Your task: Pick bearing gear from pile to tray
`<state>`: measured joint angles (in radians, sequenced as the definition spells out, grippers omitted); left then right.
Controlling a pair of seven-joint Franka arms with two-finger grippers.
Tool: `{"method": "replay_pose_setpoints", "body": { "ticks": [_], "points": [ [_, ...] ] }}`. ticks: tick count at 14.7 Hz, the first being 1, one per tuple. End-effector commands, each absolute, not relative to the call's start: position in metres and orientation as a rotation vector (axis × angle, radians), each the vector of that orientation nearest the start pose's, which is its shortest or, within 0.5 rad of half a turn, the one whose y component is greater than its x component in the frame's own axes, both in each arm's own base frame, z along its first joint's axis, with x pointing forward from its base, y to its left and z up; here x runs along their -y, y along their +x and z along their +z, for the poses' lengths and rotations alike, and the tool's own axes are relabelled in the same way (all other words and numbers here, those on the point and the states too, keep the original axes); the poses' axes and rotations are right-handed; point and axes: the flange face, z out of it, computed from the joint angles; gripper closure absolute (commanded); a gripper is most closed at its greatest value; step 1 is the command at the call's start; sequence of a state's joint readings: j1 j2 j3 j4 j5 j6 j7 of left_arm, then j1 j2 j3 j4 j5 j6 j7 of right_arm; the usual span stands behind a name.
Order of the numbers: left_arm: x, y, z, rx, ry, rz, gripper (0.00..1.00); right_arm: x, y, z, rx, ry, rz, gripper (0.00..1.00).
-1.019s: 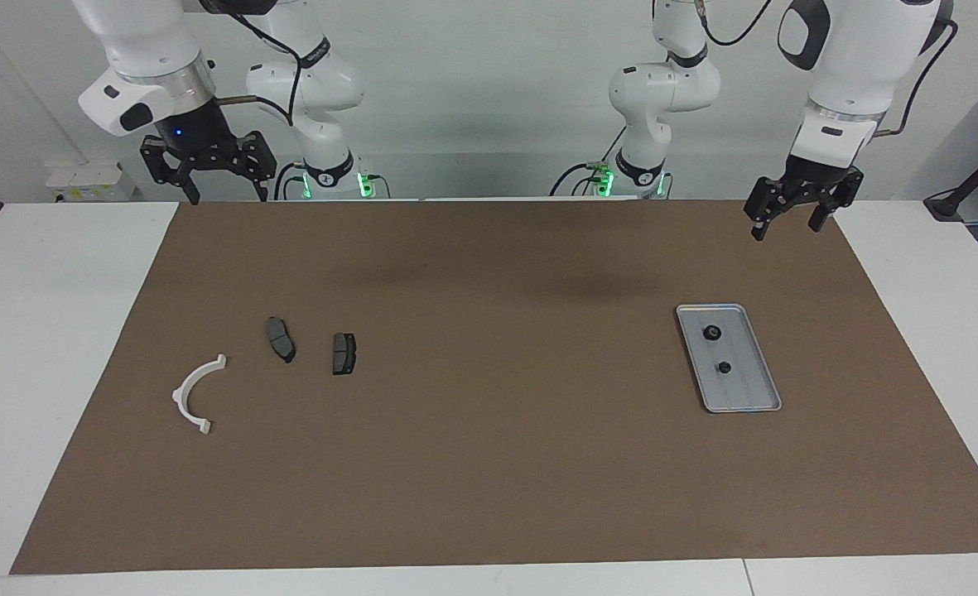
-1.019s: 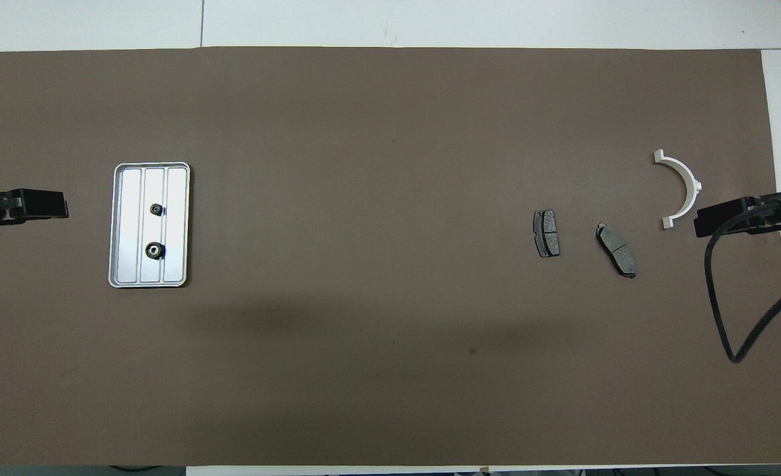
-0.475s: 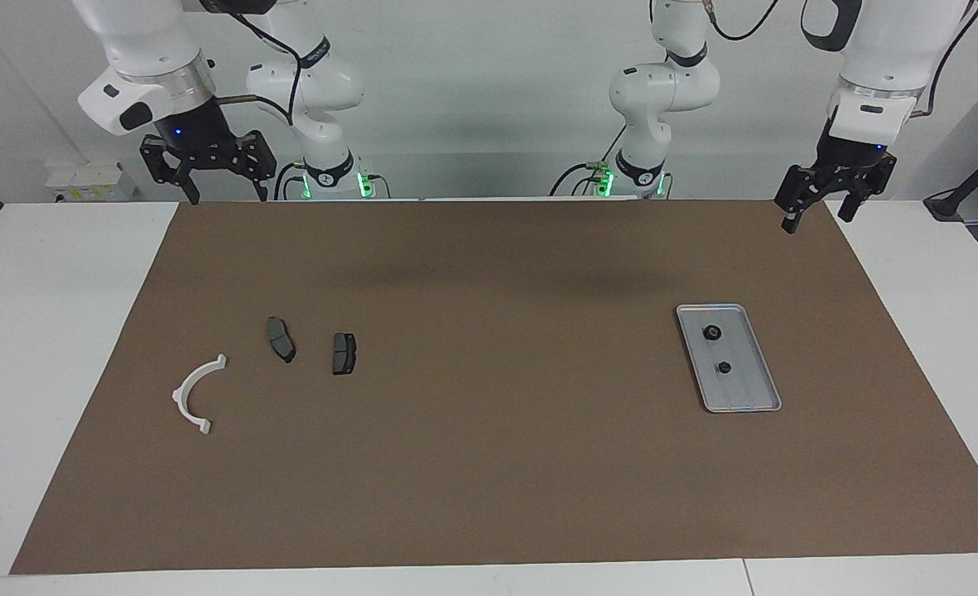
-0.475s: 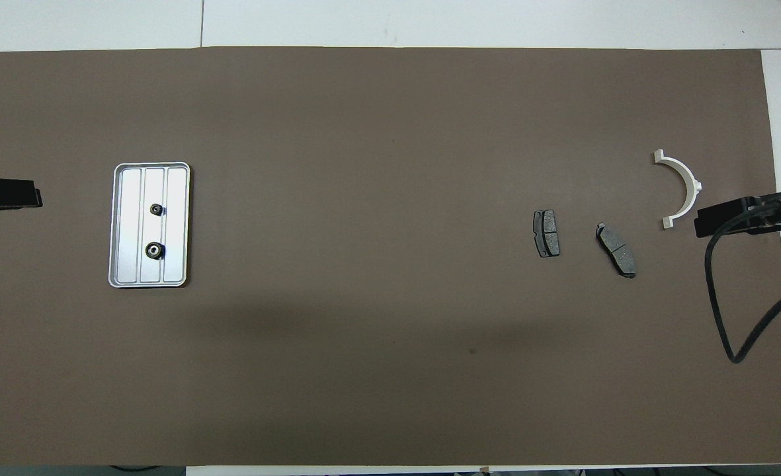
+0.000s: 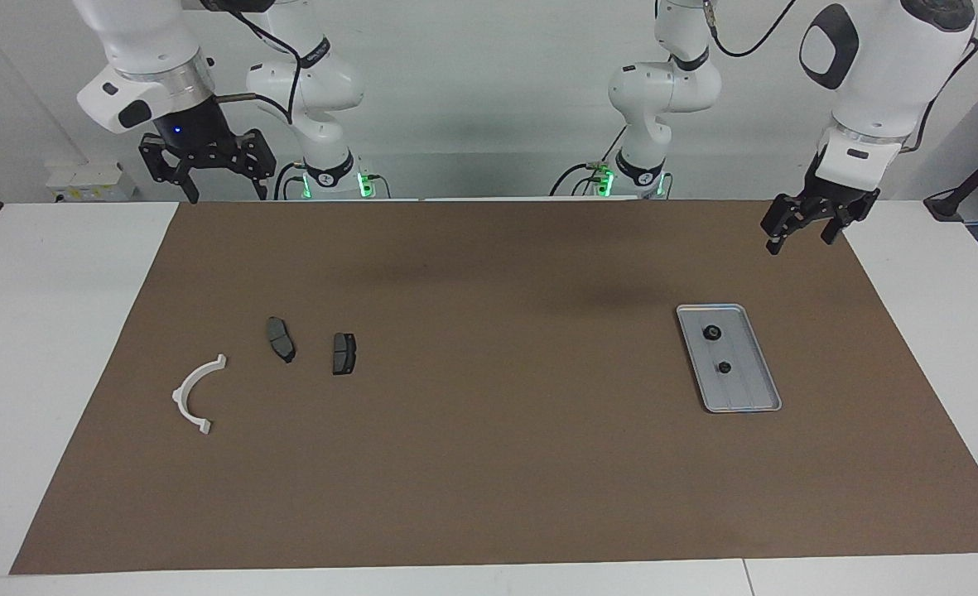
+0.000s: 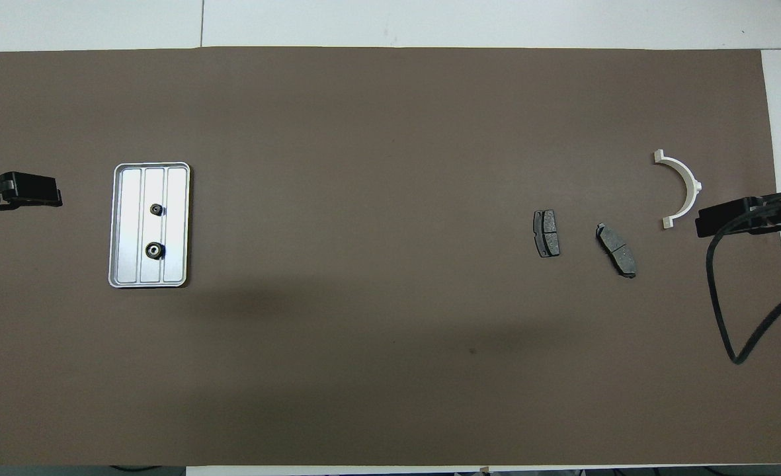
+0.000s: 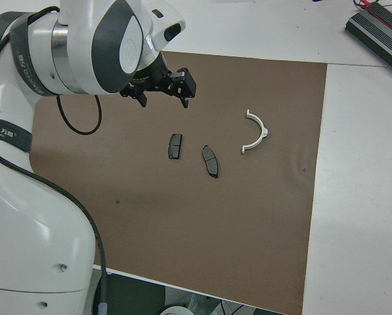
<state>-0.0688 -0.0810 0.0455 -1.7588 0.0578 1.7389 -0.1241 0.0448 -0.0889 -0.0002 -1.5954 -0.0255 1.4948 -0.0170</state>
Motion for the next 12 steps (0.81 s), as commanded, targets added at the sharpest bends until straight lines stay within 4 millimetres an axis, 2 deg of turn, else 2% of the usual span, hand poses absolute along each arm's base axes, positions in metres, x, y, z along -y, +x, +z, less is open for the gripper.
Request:
{"method": "replay_pose_setpoints", "body": {
  "ticks": [1, 4, 12],
  "points": [
    [0.016, 0.534, 0.608, 0.114, -3.106, -0.004, 0.00, -0.016, 0.515, 0.658, 0.107, -3.152, 0.000, 0.00],
    [0.019, 0.526, 0.605, 0.117, -3.130, 0.098, 0.00, -0.016, 0.515, 0.658, 0.107, -3.152, 0.000, 0.00],
    [0.027, 0.522, 0.606, 0.088, -3.131, 0.105, 0.00, -0.016, 0.514, 0.658, 0.107, -3.152, -0.002, 0.00]
  ]
}}
